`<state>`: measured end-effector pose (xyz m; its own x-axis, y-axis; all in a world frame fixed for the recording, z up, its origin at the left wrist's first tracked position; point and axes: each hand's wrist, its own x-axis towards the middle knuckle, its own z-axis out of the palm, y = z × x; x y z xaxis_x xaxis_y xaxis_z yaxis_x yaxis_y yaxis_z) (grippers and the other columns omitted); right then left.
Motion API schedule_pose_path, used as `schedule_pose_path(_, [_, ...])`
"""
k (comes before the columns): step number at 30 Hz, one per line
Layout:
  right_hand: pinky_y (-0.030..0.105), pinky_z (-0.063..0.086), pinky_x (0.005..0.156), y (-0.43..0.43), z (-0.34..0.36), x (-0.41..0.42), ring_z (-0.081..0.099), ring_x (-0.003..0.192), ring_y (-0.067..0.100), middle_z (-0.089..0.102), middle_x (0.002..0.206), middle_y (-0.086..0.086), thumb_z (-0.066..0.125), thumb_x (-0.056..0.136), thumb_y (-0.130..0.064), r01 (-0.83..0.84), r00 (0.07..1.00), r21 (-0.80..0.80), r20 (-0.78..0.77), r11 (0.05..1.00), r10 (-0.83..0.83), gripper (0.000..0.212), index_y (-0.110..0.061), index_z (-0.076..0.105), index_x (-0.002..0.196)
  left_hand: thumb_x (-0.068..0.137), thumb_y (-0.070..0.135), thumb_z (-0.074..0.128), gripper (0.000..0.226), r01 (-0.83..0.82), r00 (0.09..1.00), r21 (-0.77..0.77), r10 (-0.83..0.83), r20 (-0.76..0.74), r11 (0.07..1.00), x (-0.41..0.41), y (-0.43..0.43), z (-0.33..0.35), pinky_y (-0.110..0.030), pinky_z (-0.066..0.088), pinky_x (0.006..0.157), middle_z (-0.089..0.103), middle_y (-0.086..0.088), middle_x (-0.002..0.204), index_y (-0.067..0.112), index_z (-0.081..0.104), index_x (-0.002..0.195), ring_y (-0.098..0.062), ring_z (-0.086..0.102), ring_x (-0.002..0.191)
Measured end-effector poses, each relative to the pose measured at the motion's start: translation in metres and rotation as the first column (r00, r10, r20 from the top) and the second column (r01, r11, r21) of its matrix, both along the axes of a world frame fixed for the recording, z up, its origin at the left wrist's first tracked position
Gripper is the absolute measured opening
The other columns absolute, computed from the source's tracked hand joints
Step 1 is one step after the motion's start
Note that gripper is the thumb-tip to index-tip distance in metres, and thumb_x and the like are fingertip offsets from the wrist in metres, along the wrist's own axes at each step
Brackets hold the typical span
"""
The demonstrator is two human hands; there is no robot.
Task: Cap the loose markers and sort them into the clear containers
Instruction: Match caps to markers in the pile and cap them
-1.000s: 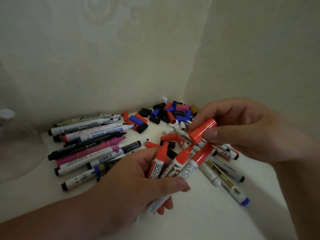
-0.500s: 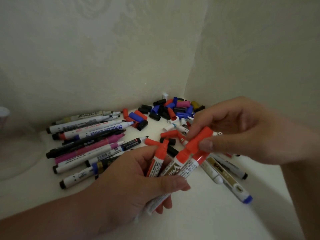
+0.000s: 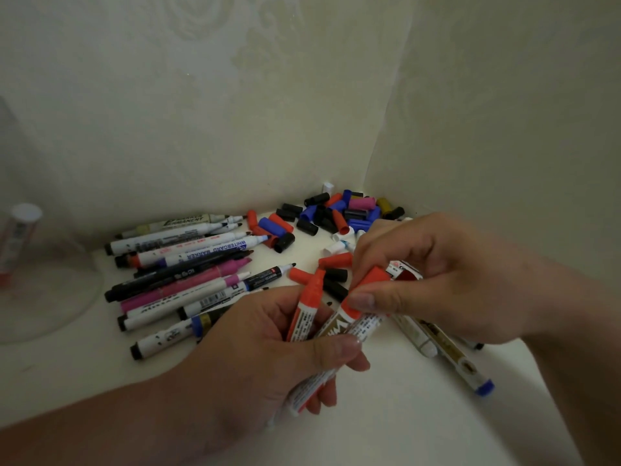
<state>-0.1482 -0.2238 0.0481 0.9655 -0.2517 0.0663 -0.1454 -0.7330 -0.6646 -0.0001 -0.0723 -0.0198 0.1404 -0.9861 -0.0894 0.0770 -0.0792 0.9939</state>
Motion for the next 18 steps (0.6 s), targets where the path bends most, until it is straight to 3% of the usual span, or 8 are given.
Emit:
schedule_pose_path(5, [0.042, 0.053, 0.073, -0.002, -0.004, 0.000, 0.066, 0.084, 0.022, 0.070, 0.083, -0.004, 0.073, 0.088, -0.038, 0.023, 1.000, 0.015, 0.008, 1.000, -0.023, 0.015, -0.025, 0.076, 0.083, 0.071, 0.029, 0.074, 0.020, 0.008, 1.000, -0.001, -0.008, -0.019, 1.000, 0.001, 0.000, 0.000, -0.031, 0.055, 0.053, 0.078, -0.009, 0.088, 0.027, 0.076, 0.091, -0.023, 0.068, 0.060])
schedule_pose_path(8, [0.048, 0.053, 0.063, -0.001, -0.011, 0.002, 0.062, 0.069, 0.022, 0.066, 0.075, 0.000, 0.067, 0.091, -0.041, 0.043, 0.997, 0.043, 0.055, 0.998, -0.045, 0.023, -0.020, 0.073, 0.084, 0.072, 0.031, 0.074, 0.020, 0.005, 0.997, -0.011, -0.006, -0.071, 1.000, 0.002, -0.004, -0.002, -0.030, 0.053, 0.051, 0.077, -0.011, 0.091, 0.026, 0.077, 0.091, -0.022, 0.067, 0.059])
schedule_pose_path(11, [0.033, 0.043, 0.045, -0.005, -0.018, 0.005, 0.051, 0.052, 0.025, 0.063, 0.074, 0.017, 0.062, 0.094, -0.041, 0.052, 0.990, 0.316, 0.107, 0.947, -0.090, 0.036, -0.005, 0.066, 0.094, 0.072, 0.032, 0.073, 0.020, 0.001, 0.986, -0.025, -0.006, -0.164, 1.000, 0.003, -0.006, -0.004, -0.029, 0.051, 0.050, 0.077, -0.015, 0.095, 0.024, 0.078, 0.089, -0.021, 0.066, 0.059])
schedule_pose_path(14, [0.023, 0.039, 0.037, -0.010, -0.020, 0.005, 0.047, 0.046, 0.021, 0.059, 0.082, 0.028, 0.072, 0.087, -0.028, -0.064, 0.988, 0.700, 0.147, 0.711, -0.055, 0.043, 0.007, 0.058, 0.107, 0.071, 0.033, 0.072, 0.021, -0.022, 0.978, -0.027, 0.016, -0.207, 0.999, 0.003, -0.007, -0.006, -0.030, 0.051, 0.051, 0.077, -0.016, 0.096, 0.022, 0.078, 0.088, -0.022, 0.066, 0.059])
schedule_pose_path(16, [0.023, 0.045, 0.038, -0.010, -0.024, 0.008, 0.053, 0.049, 0.018, 0.057, 0.082, 0.035, 0.075, 0.082, -0.009, -0.110, 0.985, 0.740, 0.172, 0.663, -0.029, 0.035, 0.010, 0.061, 0.108, 0.069, 0.035, 0.071, 0.025, -0.038, 0.971, -0.008, 0.035, -0.237, 0.999, 0.002, -0.008, -0.005, -0.031, 0.054, 0.052, 0.077, -0.016, 0.096, 0.021, 0.078, 0.088, -0.024, 0.068, 0.059])
schedule_pose_path(18, [0.023, 0.047, 0.039, -0.008, -0.027, 0.011, 0.055, 0.049, 0.017, 0.059, 0.068, 0.023, 0.071, 0.079, 0.002, -0.046, 0.987, 0.699, 0.142, 0.713, -0.075, 0.028, 0.012, 0.064, 0.105, 0.069, 0.036, 0.070, 0.028, -0.049, 0.963, 0.007, 0.049, -0.265, 0.999, 0.002, -0.008, -0.004, -0.035, 0.057, 0.057, 0.077, -0.017, 0.095, 0.020, 0.079, 0.090, -0.027, 0.070, 0.062])
